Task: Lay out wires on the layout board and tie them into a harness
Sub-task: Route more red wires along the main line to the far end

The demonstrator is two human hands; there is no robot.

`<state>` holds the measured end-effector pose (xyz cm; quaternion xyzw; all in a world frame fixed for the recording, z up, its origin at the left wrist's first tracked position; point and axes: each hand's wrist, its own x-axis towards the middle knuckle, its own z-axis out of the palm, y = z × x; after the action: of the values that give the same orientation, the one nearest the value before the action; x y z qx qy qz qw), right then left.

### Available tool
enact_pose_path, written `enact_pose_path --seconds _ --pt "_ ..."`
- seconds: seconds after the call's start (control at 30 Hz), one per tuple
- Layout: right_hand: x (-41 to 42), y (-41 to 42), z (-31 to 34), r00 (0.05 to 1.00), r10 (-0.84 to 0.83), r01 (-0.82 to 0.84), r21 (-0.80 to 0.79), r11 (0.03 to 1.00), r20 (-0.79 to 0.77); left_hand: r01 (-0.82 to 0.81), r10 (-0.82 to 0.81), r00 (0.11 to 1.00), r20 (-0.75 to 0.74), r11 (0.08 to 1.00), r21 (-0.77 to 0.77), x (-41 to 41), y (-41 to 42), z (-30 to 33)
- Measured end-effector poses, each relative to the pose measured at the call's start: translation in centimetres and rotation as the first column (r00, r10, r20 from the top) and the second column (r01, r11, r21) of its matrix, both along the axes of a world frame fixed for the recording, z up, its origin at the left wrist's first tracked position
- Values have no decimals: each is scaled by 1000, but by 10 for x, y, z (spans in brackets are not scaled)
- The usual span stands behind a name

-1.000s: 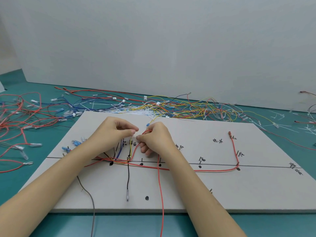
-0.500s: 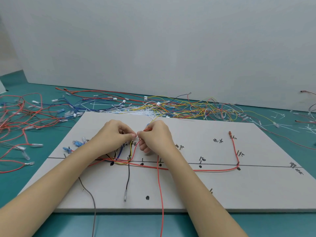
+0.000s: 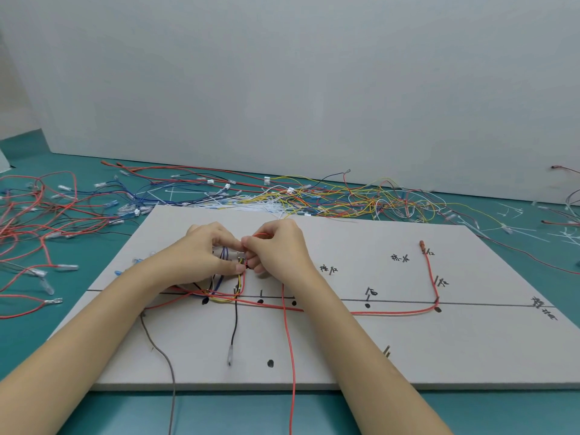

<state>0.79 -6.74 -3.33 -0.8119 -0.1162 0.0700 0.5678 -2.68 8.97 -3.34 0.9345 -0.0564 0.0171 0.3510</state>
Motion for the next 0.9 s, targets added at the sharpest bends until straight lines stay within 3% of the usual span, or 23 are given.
enact_pose_path --seconds 0.27,0.57,0.9 --pt "-2 1 3 994 40 -33 -71 997 101 -68 70 994 79 997 -27 -2 -2 1" --pt "-12 10 5 960 47 19 -232 973 275 -90 90 994 54 996 -10 1 0 -1" --pt "-28 18 4 862 243 5 -488 873 445 -14 14 1000 8 1000 -27 2 11 -1"
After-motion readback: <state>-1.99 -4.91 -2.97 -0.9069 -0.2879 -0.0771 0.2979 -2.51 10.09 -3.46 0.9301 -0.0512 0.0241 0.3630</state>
